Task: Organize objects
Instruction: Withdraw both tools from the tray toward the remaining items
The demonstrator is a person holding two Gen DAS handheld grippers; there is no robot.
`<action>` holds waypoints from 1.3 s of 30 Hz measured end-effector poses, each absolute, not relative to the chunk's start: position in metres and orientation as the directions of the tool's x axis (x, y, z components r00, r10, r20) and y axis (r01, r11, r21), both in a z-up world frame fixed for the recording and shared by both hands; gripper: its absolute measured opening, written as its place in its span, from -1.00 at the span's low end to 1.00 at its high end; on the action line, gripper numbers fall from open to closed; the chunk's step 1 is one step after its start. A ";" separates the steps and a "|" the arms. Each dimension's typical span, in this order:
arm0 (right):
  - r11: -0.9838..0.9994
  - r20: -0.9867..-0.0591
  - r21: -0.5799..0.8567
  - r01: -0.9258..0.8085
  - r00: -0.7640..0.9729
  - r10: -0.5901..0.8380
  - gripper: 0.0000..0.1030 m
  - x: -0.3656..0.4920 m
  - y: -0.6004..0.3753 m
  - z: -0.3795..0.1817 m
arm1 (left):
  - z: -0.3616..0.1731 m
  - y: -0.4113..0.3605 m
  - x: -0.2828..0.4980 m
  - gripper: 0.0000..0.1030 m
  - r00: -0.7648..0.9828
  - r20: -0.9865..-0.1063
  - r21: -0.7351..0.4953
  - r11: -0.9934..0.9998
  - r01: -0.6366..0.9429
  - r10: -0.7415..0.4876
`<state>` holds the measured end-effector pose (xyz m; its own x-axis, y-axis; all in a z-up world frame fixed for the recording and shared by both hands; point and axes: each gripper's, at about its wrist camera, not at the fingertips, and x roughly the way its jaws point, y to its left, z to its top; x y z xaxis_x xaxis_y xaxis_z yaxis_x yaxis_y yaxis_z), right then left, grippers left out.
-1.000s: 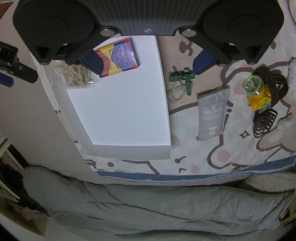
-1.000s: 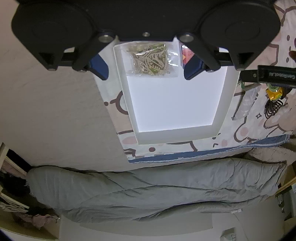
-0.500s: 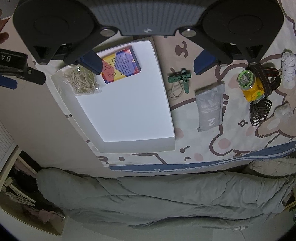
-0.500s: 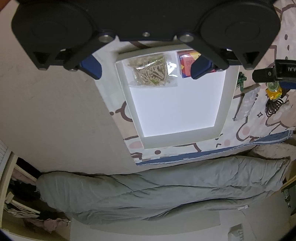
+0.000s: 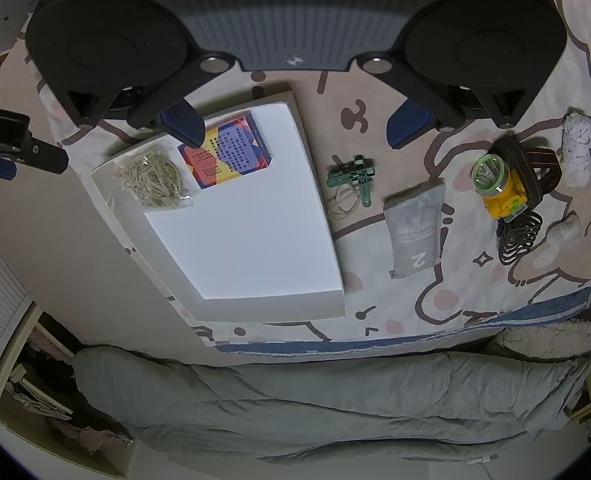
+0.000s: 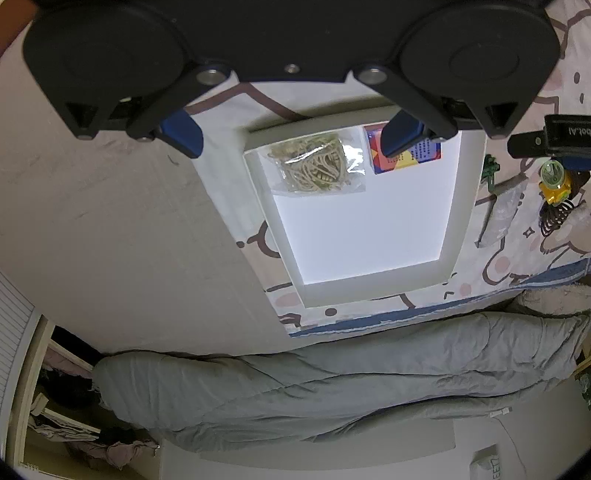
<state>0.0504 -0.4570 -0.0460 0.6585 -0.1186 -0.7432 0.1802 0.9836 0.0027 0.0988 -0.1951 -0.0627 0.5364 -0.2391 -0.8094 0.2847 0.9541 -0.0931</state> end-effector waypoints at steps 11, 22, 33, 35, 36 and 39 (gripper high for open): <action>0.983 -0.759 -0.030 0.182 0.636 -0.141 1.00 0.057 -0.455 -0.053 | -0.060 -0.186 0.100 1.00 0.540 -0.803 -0.106 0.952 0.286 -0.252; 0.991 -0.751 -0.039 0.132 0.650 -0.116 1.00 0.073 -0.419 -0.049 | -0.053 -0.139 0.109 1.00 0.572 -0.792 -0.104 0.971 0.217 -0.213; 0.999 -0.737 -0.014 0.040 0.675 -0.038 1.00 0.098 -0.363 -0.039 | -0.048 -0.058 0.121 1.00 0.606 -0.785 -0.081 0.991 0.105 -0.128; 1.000 -0.736 -0.015 0.022 0.676 -0.026 1.00 0.102 -0.352 -0.039 | -0.046 -0.045 0.122 1.00 0.611 -0.782 -0.084 0.993 0.089 -0.121; 1.000 -0.736 -0.015 0.013 0.677 -0.020 1.00 0.105 -0.346 -0.039 | -0.045 -0.039 0.122 1.00 0.614 -0.780 -0.084 0.993 0.082 -0.117; 1.000 -0.733 -0.011 -0.012 0.680 0.000 1.00 0.112 -0.331 -0.039 | -0.042 -0.023 0.122 1.00 0.622 -0.775 -0.087 0.994 0.063 -0.107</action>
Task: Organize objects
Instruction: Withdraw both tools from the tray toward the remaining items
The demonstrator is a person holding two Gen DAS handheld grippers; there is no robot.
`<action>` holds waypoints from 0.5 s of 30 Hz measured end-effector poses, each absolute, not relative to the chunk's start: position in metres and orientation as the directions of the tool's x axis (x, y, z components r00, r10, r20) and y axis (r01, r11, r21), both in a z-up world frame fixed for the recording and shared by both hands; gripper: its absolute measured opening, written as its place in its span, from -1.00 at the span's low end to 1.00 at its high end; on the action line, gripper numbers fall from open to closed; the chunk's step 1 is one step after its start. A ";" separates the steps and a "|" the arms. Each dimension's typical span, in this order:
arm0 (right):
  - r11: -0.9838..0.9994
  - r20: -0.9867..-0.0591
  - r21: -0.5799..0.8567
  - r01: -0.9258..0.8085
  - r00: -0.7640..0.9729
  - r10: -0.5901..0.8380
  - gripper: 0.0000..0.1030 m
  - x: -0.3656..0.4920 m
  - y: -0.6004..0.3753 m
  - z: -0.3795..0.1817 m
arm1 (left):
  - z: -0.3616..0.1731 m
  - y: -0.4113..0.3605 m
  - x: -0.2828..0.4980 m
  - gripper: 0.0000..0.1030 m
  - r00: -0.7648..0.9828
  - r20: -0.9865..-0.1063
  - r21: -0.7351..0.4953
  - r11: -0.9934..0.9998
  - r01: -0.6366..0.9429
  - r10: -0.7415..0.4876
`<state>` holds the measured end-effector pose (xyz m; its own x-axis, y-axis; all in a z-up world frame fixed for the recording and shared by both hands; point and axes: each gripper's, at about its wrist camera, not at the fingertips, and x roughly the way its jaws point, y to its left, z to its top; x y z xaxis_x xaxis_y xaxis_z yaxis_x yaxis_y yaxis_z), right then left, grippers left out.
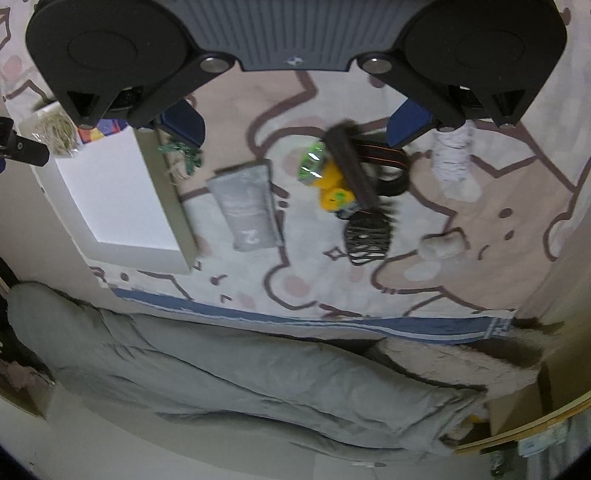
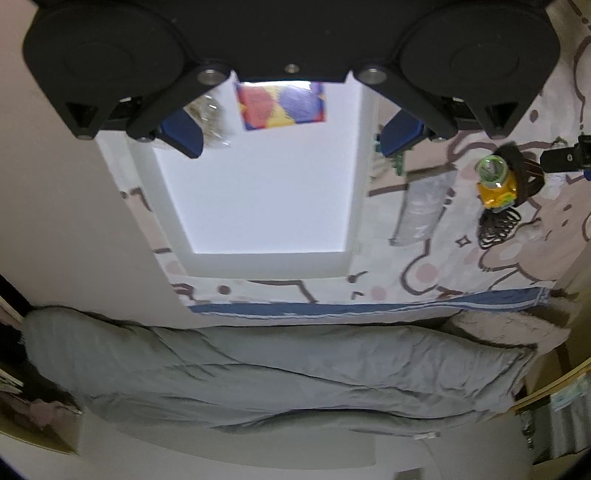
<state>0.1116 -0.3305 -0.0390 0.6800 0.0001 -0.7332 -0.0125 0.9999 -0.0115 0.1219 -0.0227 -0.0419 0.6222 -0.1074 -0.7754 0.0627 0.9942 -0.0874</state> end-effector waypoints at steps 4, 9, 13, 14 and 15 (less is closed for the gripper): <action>0.999 -0.732 -0.001 -0.038 0.681 0.025 1.00 0.119 -0.310 -0.039 | -0.039 -0.006 0.123 1.00 0.631 -0.770 -0.088 0.995 0.043 -0.095; 0.996 -0.728 0.007 -0.083 0.683 0.062 1.00 0.126 -0.283 -0.040 | -0.040 0.011 0.126 1.00 0.632 -0.771 -0.077 0.997 0.021 -0.073; 0.994 -0.720 0.008 -0.107 0.689 0.080 1.00 0.128 -0.266 -0.039 | -0.041 0.023 0.126 1.00 0.637 -0.769 -0.061 0.998 0.012 -0.054; 0.994 -0.718 0.008 -0.111 0.691 0.082 1.00 0.129 -0.264 -0.039 | -0.040 0.026 0.126 1.00 0.638 -0.769 -0.057 0.998 0.006 -0.048; 0.994 -0.716 0.008 -0.113 0.693 0.085 1.00 0.130 -0.261 -0.039 | -0.040 0.028 0.126 1.00 0.639 -0.768 -0.055 0.999 0.001 -0.042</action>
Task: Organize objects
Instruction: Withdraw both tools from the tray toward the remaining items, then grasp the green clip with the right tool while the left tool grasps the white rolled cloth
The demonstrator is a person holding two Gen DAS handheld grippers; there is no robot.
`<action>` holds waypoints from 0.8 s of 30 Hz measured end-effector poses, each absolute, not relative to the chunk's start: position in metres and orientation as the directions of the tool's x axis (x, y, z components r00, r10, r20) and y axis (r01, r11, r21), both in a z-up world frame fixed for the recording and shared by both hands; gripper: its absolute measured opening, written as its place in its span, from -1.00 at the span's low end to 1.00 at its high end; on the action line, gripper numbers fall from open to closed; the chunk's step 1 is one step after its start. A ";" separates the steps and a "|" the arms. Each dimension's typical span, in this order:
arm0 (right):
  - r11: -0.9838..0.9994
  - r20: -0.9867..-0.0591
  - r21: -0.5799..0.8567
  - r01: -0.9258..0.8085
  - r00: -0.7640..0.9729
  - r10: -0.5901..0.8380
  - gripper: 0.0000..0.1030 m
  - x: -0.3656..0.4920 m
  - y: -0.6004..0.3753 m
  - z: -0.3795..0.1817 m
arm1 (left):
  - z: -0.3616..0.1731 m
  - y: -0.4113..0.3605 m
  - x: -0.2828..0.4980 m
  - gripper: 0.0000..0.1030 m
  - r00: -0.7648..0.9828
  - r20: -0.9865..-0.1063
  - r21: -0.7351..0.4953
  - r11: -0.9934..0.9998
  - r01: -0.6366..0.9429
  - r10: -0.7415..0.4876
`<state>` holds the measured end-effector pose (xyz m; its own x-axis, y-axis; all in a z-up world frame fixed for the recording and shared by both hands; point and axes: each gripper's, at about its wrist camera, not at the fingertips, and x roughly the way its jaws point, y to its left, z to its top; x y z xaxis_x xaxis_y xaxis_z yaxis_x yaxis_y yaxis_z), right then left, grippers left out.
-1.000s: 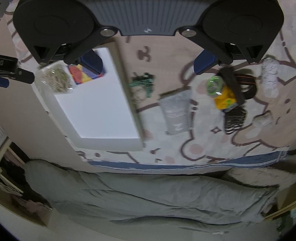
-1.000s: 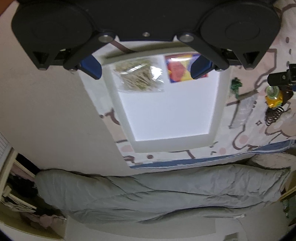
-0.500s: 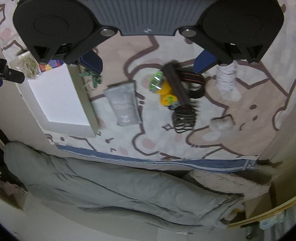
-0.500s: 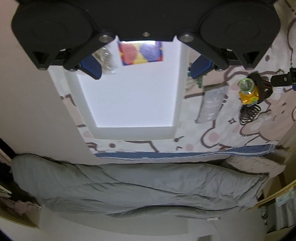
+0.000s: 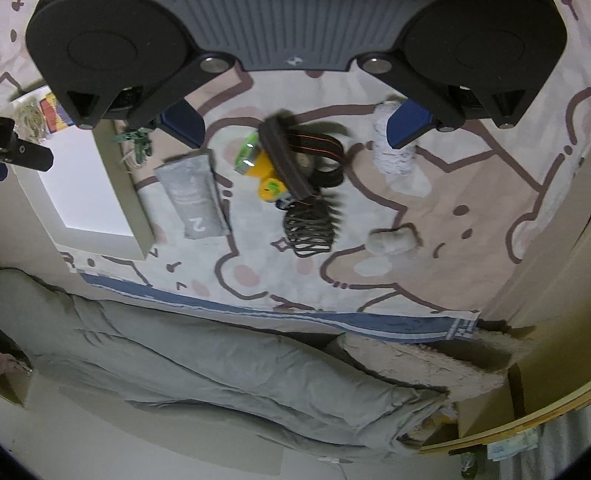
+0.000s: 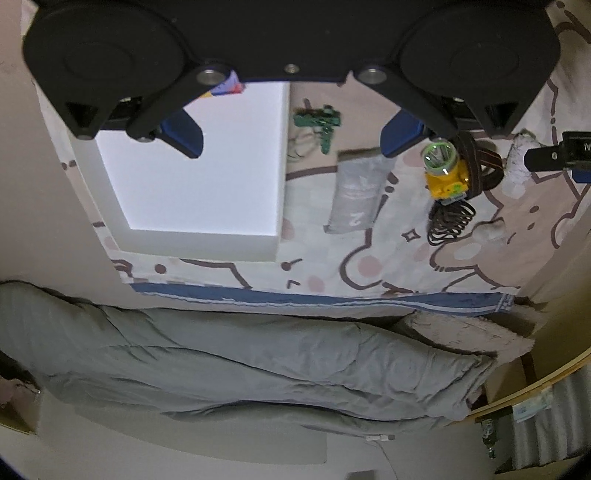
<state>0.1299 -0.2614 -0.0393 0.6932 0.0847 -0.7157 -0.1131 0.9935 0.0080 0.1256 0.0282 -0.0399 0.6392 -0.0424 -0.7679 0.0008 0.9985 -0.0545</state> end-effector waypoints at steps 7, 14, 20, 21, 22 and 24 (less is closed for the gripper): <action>0.993 -0.707 0.006 -0.114 0.703 0.085 1.00 0.136 -0.253 -0.042 | -0.035 0.044 0.124 1.00 0.656 -0.753 -0.058 0.998 0.006 -0.048; 0.993 -0.692 0.047 -0.106 0.714 0.108 1.00 0.143 -0.255 -0.047 | -0.033 0.065 0.128 1.00 0.690 -0.723 -0.048 0.998 -0.048 -0.002; 0.993 -0.708 0.093 -0.071 0.697 0.116 1.00 0.158 -0.258 -0.062 | -0.043 0.091 0.144 1.00 0.662 -0.749 -0.051 0.994 -0.100 0.028; 0.993 -0.709 0.090 -0.073 0.696 0.115 1.00 0.160 -0.257 -0.065 | -0.046 0.096 0.147 1.00 0.651 -0.759 -0.068 0.993 -0.098 0.013; 0.994 -0.710 0.083 -0.077 0.695 0.113 1.00 0.163 -0.256 -0.067 | -0.051 0.100 0.150 1.00 0.639 -0.769 -0.088 0.991 -0.096 -0.006; 0.994 -0.718 0.062 -0.089 0.688 0.106 1.00 0.169 -0.254 -0.073 | -0.058 0.107 0.154 1.00 0.618 -0.786 -0.121 0.986 -0.112 -0.027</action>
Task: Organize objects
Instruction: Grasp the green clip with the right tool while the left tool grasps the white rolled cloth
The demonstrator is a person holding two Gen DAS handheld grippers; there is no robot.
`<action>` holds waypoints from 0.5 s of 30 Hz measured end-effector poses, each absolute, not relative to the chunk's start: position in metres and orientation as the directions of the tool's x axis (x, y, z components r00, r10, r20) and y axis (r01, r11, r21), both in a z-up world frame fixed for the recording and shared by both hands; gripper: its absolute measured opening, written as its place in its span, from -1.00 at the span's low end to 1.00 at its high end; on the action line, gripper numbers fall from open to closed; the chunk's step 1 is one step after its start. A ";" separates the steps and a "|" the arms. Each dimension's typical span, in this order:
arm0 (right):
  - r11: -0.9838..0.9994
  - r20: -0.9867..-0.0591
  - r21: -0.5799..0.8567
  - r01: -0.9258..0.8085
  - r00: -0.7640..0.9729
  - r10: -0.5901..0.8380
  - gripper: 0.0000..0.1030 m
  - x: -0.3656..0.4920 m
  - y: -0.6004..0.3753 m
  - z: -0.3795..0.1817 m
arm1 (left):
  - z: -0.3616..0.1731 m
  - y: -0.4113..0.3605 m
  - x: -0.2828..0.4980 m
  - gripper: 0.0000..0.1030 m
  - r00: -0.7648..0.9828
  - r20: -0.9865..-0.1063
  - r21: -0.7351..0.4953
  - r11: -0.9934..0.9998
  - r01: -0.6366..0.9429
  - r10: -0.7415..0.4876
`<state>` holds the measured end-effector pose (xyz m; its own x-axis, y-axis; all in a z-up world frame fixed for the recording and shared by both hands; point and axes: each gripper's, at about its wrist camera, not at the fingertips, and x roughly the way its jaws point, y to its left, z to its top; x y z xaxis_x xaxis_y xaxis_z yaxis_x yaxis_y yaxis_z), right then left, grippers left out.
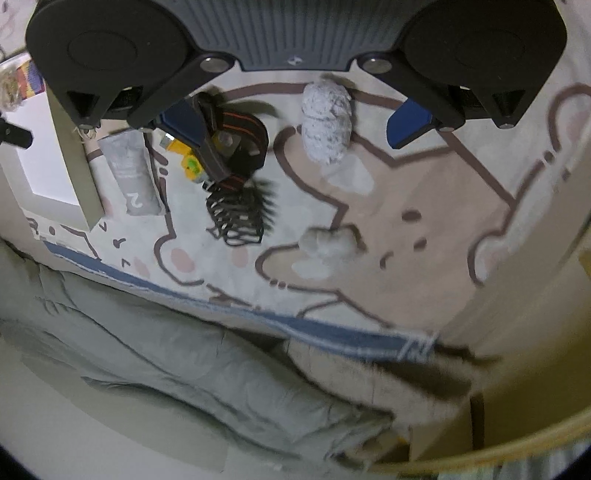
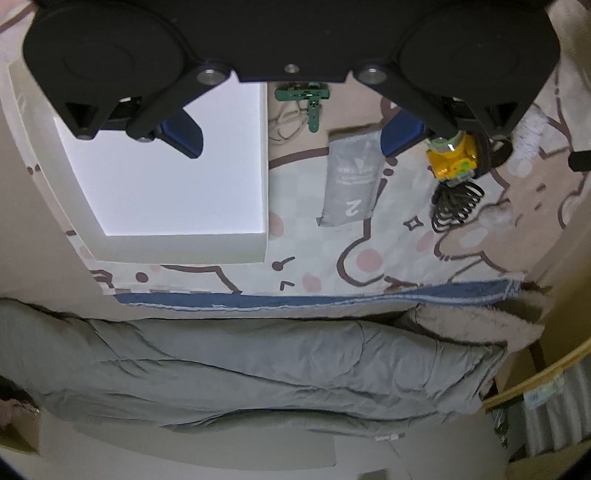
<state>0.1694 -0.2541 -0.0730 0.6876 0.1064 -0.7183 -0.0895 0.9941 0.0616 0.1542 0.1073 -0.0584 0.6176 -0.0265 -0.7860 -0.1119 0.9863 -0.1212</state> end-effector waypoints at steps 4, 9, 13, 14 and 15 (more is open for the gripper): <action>0.990 -0.744 0.061 -0.131 0.655 0.133 0.67 0.183 -0.250 -0.085 | -0.071 0.113 0.161 0.97 0.596 -0.803 -0.104 0.985 -0.137 -0.002; 0.978 -0.788 0.043 -0.203 0.595 0.158 0.18 0.193 -0.238 -0.100 | -0.086 0.119 0.172 0.74 0.571 -0.821 -0.080 0.985 -0.151 0.021; 0.942 -0.808 -0.048 -0.333 0.567 0.160 0.04 0.193 -0.223 -0.119 | -0.104 0.129 0.179 0.53 0.526 -0.850 -0.104 0.979 -0.174 0.004; 0.927 -0.812 -0.077 -0.366 0.563 0.155 0.04 0.193 -0.219 -0.124 | -0.108 0.131 0.180 0.51 0.519 -0.855 -0.104 0.979 -0.178 0.004; 0.911 -0.816 -0.106 -0.399 0.558 0.149 0.04 0.192 -0.216 -0.130 | -0.111 0.132 0.181 0.48 0.511 -0.860 -0.104 0.978 -0.180 0.003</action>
<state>0.1924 -0.2159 -0.1299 0.5579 0.1487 -0.8164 -0.3985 0.9110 -0.1064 0.1809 0.1319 -0.1114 0.5109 0.0025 -0.8596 -0.1795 0.9783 -0.1038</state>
